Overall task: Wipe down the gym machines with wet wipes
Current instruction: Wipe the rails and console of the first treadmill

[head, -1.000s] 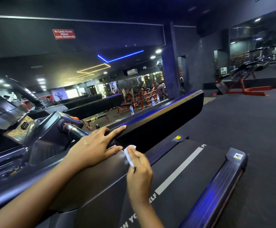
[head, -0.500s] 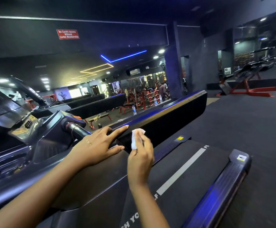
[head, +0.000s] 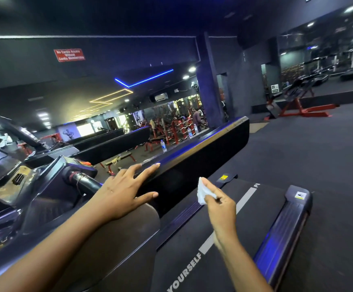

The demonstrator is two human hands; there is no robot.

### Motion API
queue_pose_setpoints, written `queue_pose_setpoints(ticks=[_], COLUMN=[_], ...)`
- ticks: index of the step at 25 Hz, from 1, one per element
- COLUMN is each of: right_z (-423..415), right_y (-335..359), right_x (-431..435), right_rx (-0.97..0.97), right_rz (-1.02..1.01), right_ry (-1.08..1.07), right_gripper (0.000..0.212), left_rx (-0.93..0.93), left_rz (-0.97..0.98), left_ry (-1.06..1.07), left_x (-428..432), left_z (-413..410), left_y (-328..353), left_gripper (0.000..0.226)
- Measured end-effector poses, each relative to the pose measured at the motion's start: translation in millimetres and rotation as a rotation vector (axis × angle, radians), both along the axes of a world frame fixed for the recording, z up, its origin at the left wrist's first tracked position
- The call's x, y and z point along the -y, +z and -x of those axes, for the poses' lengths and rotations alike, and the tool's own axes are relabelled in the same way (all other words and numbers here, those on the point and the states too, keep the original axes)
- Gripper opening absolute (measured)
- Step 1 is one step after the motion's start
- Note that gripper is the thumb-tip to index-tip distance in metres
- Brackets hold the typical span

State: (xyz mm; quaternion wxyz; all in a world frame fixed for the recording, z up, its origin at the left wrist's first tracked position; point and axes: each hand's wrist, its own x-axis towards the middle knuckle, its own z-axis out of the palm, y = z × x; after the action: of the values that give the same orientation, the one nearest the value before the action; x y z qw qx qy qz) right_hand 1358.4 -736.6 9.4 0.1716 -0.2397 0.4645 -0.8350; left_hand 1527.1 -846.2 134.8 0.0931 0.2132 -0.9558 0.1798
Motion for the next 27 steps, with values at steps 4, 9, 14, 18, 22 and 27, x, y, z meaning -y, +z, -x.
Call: queue_pose_setpoints(ticks=[4, 9, 14, 18, 22, 27], right_z=[50.6, 147.6, 254.8, 326.8, 352.8, 363.2], right_y=[-0.5, -20.1, 7.4, 45.8, 63.7, 41.9], right_x=[-8.8, 9.2, 38.0, 77.0, 115.5, 139.7], right_rx=[0.290, 0.335, 0.247, 0.128, -0.032, 0.101], right_rz=[0.108, 0.045, 0.102, 0.073, 0.032, 0.215], right_ry=[0.095, -0.150, -0.261, -0.285, -0.136, 0.058], right_gripper=[0.016, 0.013, 0.012, 0.014, 0.019, 0.024], left_rx=[0.033, 0.126, 0.175, 0.137, 0.120, 0.111], left_rz=[0.100, 0.078, -0.008, -0.094, -0.093, -0.109], left_ry=[-0.025, -0.017, -0.008, -0.022, -0.014, 0.012], left_x=[4.2, 16.0, 39.4, 43.1, 42.0, 45.3], left_z=[68.4, 180.6, 253.3, 262.3, 262.9, 263.7], left_y=[4.3, 10.8, 10.1, 6.5, 3.1, 3.0], left_gripper=[0.099, 0.077, 0.072, 0.079, 0.073, 0.080])
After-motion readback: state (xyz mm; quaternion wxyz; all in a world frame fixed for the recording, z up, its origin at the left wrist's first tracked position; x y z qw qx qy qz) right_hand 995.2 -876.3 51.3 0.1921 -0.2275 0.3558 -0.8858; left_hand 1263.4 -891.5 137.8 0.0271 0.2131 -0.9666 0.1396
